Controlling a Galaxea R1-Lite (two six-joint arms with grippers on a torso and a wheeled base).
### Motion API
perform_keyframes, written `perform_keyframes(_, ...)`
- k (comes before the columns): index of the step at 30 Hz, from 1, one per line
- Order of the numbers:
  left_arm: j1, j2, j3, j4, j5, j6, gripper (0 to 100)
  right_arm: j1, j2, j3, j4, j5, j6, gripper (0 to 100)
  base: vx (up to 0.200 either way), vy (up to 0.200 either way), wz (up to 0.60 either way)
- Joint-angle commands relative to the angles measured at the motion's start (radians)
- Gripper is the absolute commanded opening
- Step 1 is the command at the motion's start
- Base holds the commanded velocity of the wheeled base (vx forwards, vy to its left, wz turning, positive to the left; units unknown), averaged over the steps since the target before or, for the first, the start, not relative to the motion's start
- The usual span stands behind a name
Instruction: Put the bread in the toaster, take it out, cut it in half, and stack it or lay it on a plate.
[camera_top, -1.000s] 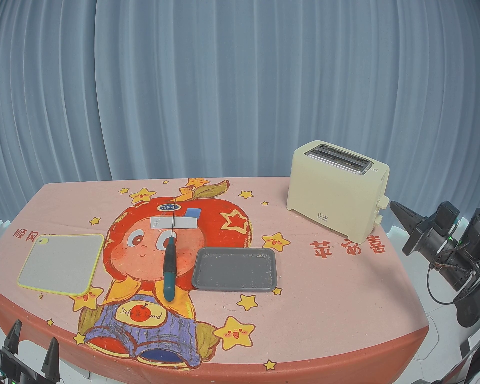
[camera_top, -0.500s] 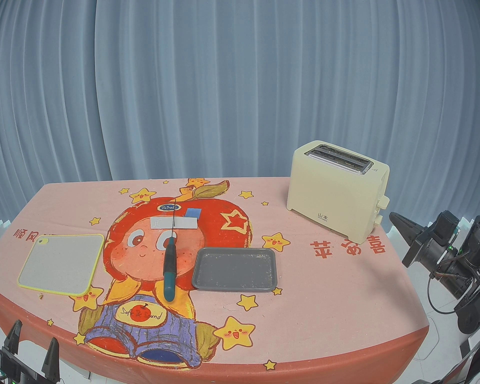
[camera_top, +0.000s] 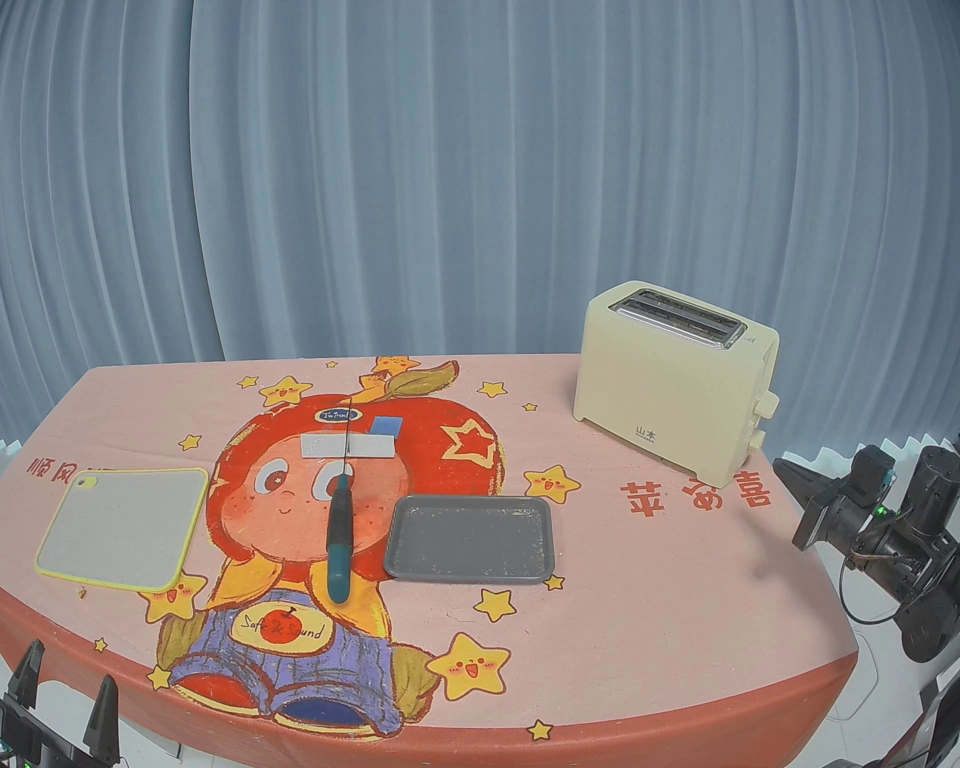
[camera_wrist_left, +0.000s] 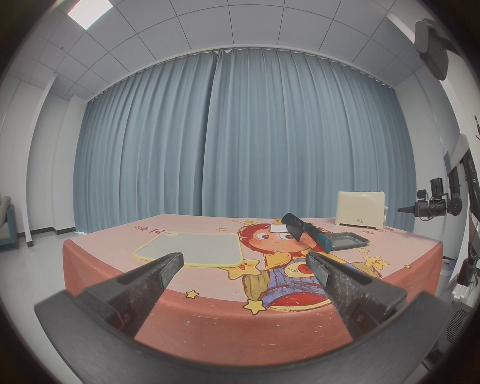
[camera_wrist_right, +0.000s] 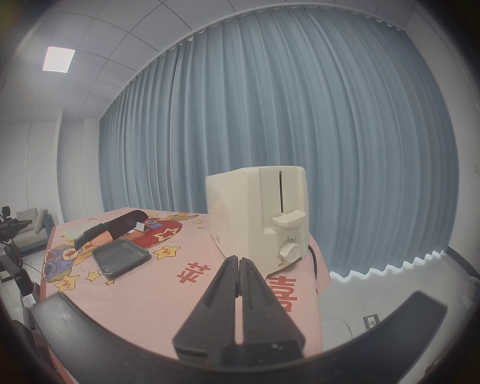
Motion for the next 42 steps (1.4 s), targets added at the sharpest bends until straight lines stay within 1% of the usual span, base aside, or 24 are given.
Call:
perform_keyframes(1,0.001,-0.001,0.018,-0.001,0.0,0.0,100,-0.003,0.034,-0.009,-0.009,0.002,0.0,0,0.0,0.0,0.0)
perform_keyframes(2,0.001,-0.001,0.018,-0.001,0.0,0.0,100,-0.003,0.034,-0.009,-0.009,0.002,0.0,0,0.0,0.0,0.0)
perform_keyframes(5,0.001,-0.001,0.018,-0.001,0.0,0.0,100,0.004,0.071,-0.063,-0.009,0.006,0.0,0,0.0,0.0,0.0)
perform_keyframes(7,0.001,-0.001,0.018,-0.001,0.0,0.0,100,0.004,0.073,-0.066,-0.009,0.008,0.0,0,0.0,0.0,0.0)
perform_keyframes(8,0.001,-0.001,0.018,-0.001,0.0,0.0,100,0.004,0.091,-0.109,-0.009,0.013,-0.005,0,0.0,0.0,0.0)
perform_keyframes(10,0.001,-0.001,0.018,-0.001,0.0,0.0,100,0.007,0.1,-0.118,-0.009,0.023,-0.005,0,0.0,0.0,0.0)
perform_keyframes(12,0.001,-0.001,0.018,-0.001,0.0,0.0,100,0.014,0.105,-0.109,-0.009,0.034,-0.006,0,0.0,0.0,0.0)
perform_keyframes(17,-0.001,-0.001,0.018,0.001,0.0,0.0,100,0.008,0.111,-0.088,-0.009,0.046,-0.037,0,0.0,0.0,0.0)
perform_keyframes(27,-0.001,-0.001,0.018,-0.001,0.0,0.0,100,0.01,0.122,-0.092,-0.009,0.034,-0.031,0,0.0,0.0,0.0)
perform_keyframes(33,0.001,-0.001,0.018,-0.001,0.0,0.0,100,-0.018,0.146,-0.108,-0.011,0.032,-0.029,0,0.0,0.0,0.0)
perform_keyframes(42,-0.001,-0.001,0.018,-0.001,0.0,0.0,100,-0.026,0.148,-0.109,-0.011,0.032,-0.029,0,0.0,0.0,0.0)
